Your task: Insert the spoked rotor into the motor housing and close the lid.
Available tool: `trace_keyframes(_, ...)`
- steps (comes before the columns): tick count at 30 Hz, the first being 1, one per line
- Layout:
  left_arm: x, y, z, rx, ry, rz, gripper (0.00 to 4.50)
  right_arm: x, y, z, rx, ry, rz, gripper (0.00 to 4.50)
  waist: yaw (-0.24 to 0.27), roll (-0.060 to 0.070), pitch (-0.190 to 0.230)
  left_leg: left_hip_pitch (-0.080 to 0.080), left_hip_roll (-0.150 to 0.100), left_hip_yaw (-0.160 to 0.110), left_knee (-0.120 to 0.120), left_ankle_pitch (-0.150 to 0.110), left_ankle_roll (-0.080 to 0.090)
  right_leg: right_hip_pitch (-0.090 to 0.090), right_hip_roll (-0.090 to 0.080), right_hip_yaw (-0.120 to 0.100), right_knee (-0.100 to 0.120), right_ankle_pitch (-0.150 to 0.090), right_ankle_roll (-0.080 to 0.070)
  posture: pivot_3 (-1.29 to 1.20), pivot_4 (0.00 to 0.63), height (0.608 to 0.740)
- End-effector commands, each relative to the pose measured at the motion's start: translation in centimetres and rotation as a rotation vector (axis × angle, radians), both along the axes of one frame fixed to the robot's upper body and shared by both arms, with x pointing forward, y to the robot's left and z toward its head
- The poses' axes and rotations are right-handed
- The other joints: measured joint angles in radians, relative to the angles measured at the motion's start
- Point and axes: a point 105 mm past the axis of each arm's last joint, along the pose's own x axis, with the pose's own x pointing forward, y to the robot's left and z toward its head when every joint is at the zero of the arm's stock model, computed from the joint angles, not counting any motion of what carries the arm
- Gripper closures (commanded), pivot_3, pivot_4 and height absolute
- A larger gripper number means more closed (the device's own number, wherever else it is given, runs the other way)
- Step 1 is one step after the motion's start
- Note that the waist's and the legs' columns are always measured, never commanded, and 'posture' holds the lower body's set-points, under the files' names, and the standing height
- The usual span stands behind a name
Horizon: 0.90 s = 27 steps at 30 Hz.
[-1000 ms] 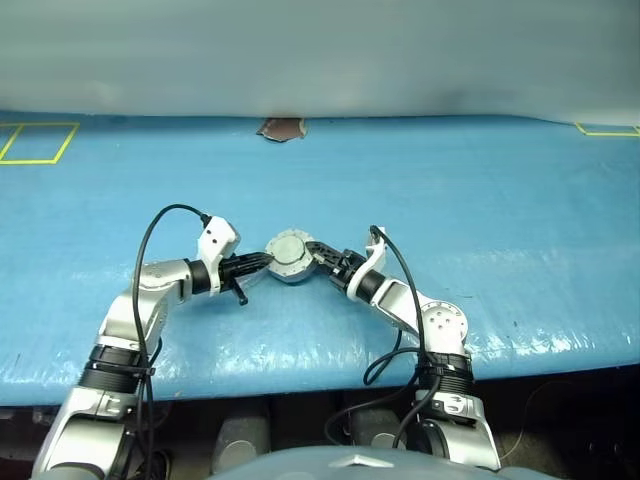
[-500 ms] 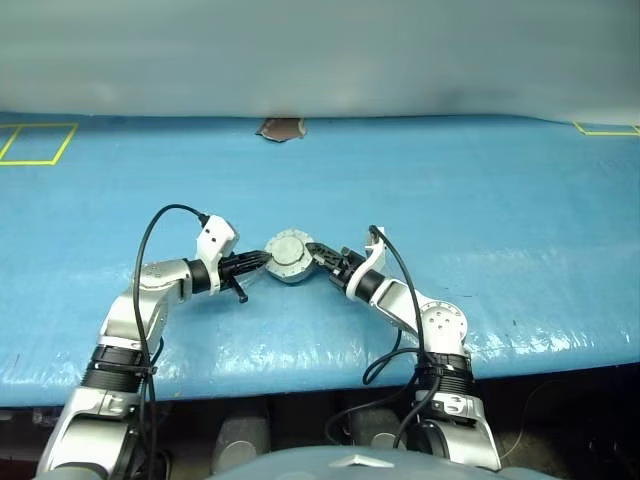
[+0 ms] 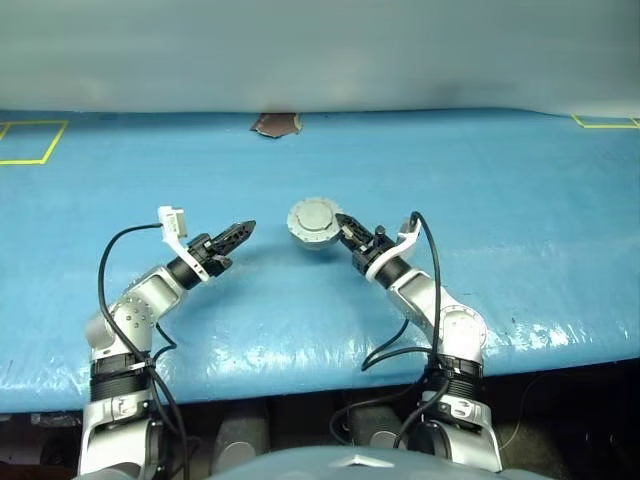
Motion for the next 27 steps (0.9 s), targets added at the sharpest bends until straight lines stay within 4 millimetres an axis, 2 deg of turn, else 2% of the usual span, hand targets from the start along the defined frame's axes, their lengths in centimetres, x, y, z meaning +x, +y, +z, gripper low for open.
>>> trace_keyframes(1,-0.6,-0.5,0.9,-0.096,-0.001,-0.021,2.56,-0.4,2.2,4.5,0.156,-0.124,0.03,3.26,0.0,0.0,0.0,0.0,0.0,0.0,0.001,0.0,0.0,0.0,0.0,0.0,0.0,0.0,0.0,0.0,0.15,0.74)
trace_keyframes(8,-1.0,-1.5,1.1,-0.219,0.059,-0.062,0.22,-0.5,2.7,4.9,0.149,-0.133,0.058,3.26,0.0,0.0,0.0,0.0,0.0,0.0,0.004,0.0,0.0,0.001,0.0,0.0,0.0,0.001,0.001,0.0,0.15,0.74)
trace_keyframes(9,-1.0,-1.6,1.0,-0.232,0.073,-0.069,0.02,-0.6,2.9,5.0,0.149,-0.136,0.064,3.26,0.0,0.0,0.0,0.0,0.0,0.0,0.004,0.0,0.0,0.001,0.0,0.0,0.0,0.001,0.001,0.0,0.15,0.74)
trace_keyframes(14,-0.7,-2.5,0.3,-0.28,0.155,-0.089,0.02,-1.2,3.5,5.9,0.144,-0.178,0.104,3.26,0.002,0.0,0.0,0.0,0.0,0.0,0.004,0.0,0.0,0.001,0.0,0.0,0.0,0.001,0.001,0.0,0.15,0.74)
trace_keyframes(21,-0.2,-4.6,0.2,-0.362,0.2,-0.15,0.02,-1.9,4.6,5.6,0.089,-0.196,0.154,3.26,0.002,0.0,0.0,0.0,0.0,0.0,0.005,0.0,0.0,0.002,0.0,0.0,0.001,0.001,0.001,0.0,0.15,0.74)
trace_keyframes(27,0.4,-5.2,1.1,-0.467,0.178,-0.161,0.02,-2.2,5.0,5.3,0.06,-0.206,0.175,3.26,0.002,0.0,0.0,-0.001,-0.001,0.0,0.005,0.0,0.0,0.002,0.0,0.001,0.0,0.002,0.001,0.0,0.15,0.74)
